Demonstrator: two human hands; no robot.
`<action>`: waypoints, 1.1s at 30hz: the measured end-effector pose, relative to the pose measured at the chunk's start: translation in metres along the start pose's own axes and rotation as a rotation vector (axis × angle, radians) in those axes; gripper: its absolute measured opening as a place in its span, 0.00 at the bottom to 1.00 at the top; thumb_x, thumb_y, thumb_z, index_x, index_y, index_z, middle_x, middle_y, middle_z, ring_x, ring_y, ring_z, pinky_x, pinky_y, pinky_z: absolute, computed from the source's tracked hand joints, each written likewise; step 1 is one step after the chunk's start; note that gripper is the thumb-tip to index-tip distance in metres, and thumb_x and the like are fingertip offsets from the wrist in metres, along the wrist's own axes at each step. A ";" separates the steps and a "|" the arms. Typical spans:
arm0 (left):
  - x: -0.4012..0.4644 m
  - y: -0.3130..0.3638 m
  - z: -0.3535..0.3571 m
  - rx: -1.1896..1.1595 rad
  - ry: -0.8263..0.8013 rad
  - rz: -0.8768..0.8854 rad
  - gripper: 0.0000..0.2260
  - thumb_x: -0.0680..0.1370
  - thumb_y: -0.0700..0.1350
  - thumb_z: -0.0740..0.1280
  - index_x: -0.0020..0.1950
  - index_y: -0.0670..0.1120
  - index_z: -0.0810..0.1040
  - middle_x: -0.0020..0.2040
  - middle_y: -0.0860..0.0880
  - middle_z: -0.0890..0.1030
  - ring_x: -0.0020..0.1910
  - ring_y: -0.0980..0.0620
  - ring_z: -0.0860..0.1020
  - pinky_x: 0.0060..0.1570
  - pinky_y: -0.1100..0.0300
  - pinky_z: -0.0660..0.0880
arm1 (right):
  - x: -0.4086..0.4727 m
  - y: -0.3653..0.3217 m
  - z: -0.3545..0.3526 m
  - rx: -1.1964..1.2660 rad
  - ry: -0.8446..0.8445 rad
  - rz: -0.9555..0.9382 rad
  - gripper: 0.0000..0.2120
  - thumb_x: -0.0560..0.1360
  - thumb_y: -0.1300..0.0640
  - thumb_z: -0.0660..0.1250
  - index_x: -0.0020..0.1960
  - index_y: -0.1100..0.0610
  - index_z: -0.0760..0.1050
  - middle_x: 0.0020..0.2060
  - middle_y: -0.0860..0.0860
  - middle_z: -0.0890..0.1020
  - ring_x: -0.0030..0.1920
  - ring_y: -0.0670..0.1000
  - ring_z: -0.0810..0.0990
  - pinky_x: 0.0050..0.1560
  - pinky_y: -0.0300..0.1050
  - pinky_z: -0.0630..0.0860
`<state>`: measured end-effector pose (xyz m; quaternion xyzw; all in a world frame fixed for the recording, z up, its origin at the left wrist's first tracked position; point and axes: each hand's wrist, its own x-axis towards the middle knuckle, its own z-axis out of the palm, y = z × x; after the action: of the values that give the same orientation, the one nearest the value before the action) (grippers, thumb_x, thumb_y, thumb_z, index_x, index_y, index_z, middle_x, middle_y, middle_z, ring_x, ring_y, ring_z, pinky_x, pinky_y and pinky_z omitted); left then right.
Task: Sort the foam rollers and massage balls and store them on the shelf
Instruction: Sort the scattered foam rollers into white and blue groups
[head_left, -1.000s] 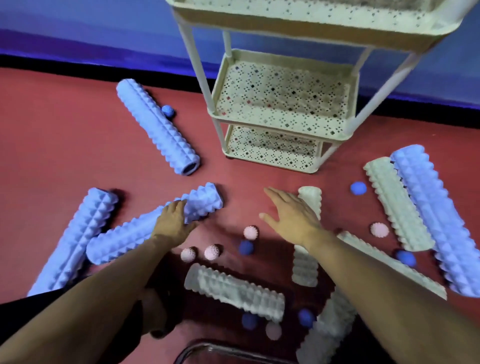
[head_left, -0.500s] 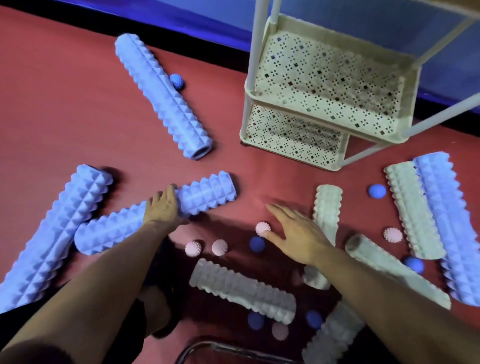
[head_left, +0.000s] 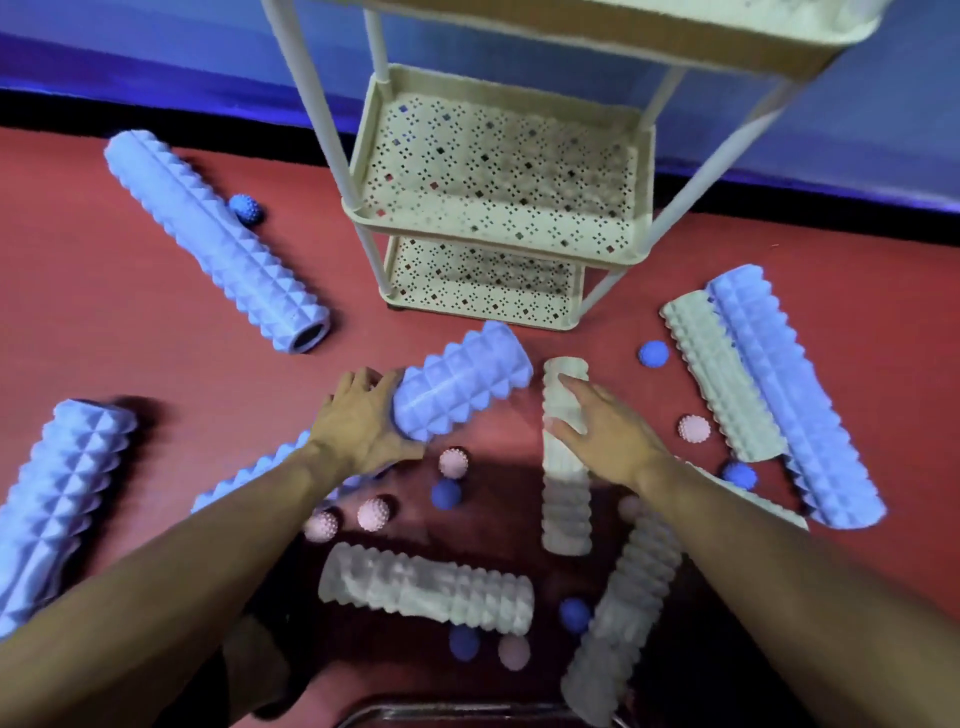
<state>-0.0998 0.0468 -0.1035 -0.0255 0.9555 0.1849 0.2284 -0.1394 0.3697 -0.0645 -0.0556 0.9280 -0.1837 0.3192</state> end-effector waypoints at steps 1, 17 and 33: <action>0.006 0.024 -0.002 -0.040 -0.036 -0.008 0.45 0.56 0.73 0.67 0.69 0.54 0.70 0.55 0.48 0.77 0.55 0.43 0.73 0.57 0.50 0.72 | -0.003 0.020 -0.008 0.020 0.017 0.047 0.34 0.78 0.38 0.64 0.80 0.47 0.58 0.76 0.50 0.67 0.75 0.54 0.68 0.73 0.51 0.66; 0.064 0.267 0.059 -0.623 -0.429 -0.034 0.15 0.67 0.64 0.77 0.47 0.57 0.85 0.44 0.59 0.86 0.44 0.61 0.83 0.46 0.65 0.78 | 0.027 0.285 -0.052 0.286 0.128 0.561 0.39 0.69 0.34 0.71 0.72 0.53 0.66 0.65 0.57 0.74 0.66 0.57 0.72 0.60 0.49 0.72; 0.061 0.303 0.072 -0.846 -0.372 -0.088 0.09 0.71 0.52 0.79 0.49 0.55 0.86 0.48 0.56 0.87 0.50 0.59 0.84 0.49 0.64 0.80 | 0.037 0.283 -0.008 0.512 -0.102 0.146 0.53 0.62 0.46 0.78 0.80 0.49 0.54 0.68 0.51 0.74 0.66 0.56 0.75 0.67 0.52 0.71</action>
<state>-0.1636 0.3574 -0.0865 -0.1236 0.7367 0.5501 0.3733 -0.1694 0.6264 -0.1861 0.0847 0.8356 -0.3859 0.3816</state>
